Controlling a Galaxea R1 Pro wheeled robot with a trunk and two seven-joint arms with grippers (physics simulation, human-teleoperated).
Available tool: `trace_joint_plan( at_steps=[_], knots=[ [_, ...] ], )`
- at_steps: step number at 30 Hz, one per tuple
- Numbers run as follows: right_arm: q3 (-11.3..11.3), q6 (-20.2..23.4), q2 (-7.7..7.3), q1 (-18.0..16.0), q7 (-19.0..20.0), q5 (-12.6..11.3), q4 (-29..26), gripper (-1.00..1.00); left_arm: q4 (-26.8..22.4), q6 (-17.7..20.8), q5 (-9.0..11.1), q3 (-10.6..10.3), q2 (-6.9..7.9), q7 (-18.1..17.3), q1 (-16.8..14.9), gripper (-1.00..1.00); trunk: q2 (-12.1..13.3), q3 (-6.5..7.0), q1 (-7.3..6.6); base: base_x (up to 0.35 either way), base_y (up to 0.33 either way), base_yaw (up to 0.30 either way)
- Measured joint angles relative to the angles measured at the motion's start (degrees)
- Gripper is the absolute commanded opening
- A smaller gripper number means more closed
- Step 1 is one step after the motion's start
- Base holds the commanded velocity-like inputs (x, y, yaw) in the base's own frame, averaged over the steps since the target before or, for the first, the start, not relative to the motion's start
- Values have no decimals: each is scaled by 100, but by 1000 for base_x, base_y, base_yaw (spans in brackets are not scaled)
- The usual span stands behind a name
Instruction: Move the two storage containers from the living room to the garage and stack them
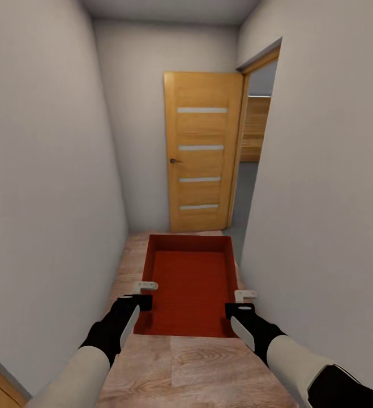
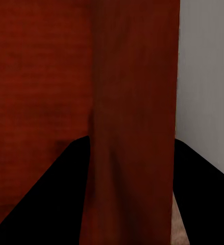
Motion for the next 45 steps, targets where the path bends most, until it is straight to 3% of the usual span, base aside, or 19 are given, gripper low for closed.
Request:
trace_joint_plan(
  at_steps=[28, 32, 45],
  knots=[
    [10, -34, 0, 0, -5, 2, 16, -100, 42, -57, 3, 4, 0, -10, -3, -100, 0, 0, 0, 322, 40, 0],
    [-47, -67, -2, -2, -10, 115, -15, -100, 63, -165, 25, 5, 2, -15, -2, -100, 0, 1, 0, 322, 0, 0],
    [-55, -66, -2, -3, -10, 133, -20, -100, 66, -178, 32, 5, 2, -13, -1, -100, 0, 1, 0, 322, 0, 0]
  ],
)
